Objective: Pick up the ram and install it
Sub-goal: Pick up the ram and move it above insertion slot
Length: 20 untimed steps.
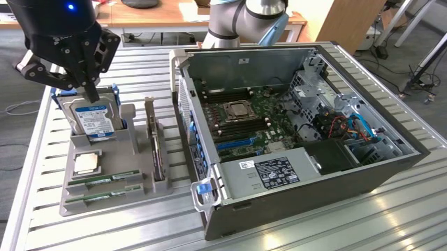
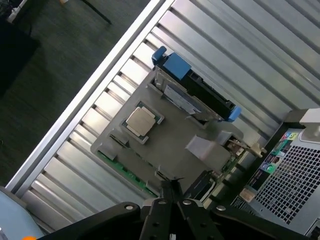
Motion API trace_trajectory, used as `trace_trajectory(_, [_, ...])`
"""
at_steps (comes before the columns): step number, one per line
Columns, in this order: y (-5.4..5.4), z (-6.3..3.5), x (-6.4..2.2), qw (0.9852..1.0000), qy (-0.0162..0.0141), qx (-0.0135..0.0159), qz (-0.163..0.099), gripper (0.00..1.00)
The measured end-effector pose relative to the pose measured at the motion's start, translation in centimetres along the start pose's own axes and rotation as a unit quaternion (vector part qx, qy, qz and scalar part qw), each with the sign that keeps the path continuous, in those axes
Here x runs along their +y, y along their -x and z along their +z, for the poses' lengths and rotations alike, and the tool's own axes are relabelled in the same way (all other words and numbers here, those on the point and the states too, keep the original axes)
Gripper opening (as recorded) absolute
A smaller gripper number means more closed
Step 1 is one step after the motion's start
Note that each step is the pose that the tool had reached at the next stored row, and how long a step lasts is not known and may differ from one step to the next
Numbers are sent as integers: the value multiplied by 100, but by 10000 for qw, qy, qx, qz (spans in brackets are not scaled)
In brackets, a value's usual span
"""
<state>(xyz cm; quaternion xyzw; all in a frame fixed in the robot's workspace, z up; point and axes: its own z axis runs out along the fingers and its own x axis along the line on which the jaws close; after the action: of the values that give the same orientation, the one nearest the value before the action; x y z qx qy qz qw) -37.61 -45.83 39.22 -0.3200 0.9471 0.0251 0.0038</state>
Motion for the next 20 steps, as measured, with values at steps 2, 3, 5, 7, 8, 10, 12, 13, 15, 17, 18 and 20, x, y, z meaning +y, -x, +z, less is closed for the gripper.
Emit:
trace_trajectory(2, [0, 0, 0, 9999, 3, 6, -128, 11])
trace_trajectory(3, [0, 0, 0, 9998, 5, 8, -194, 11])
trace_trajectory(5, [0, 0, 0, 9995, 8, 15, -328, 11])
trace_trajectory(7, [0, 0, 0, 9989, 11, 21, -469, 11])
trace_trajectory(8, [0, 0, 0, 9986, 13, 24, -537, 11])
trace_trajectory(10, [0, 0, 0, 9977, 16, 30, -675, 11])
trace_trajectory(12, [0, 0, 0, 9967, 19, 36, -814, 11])
trace_trajectory(13, [0, 0, 0, 9960, 21, 40, -890, 11])
trace_trajectory(15, [0, 0, 0, 9947, 24, 46, -1026, 11])
trace_trajectory(17, [0, 0, 0, 9932, 27, 52, -1160, 11])
trace_trajectory(18, [0, 0, 0, 9924, 29, 55, -1226, 11])
trace_trajectory(20, [0, 0, 0, 9907, 32, 61, -1359, 11])
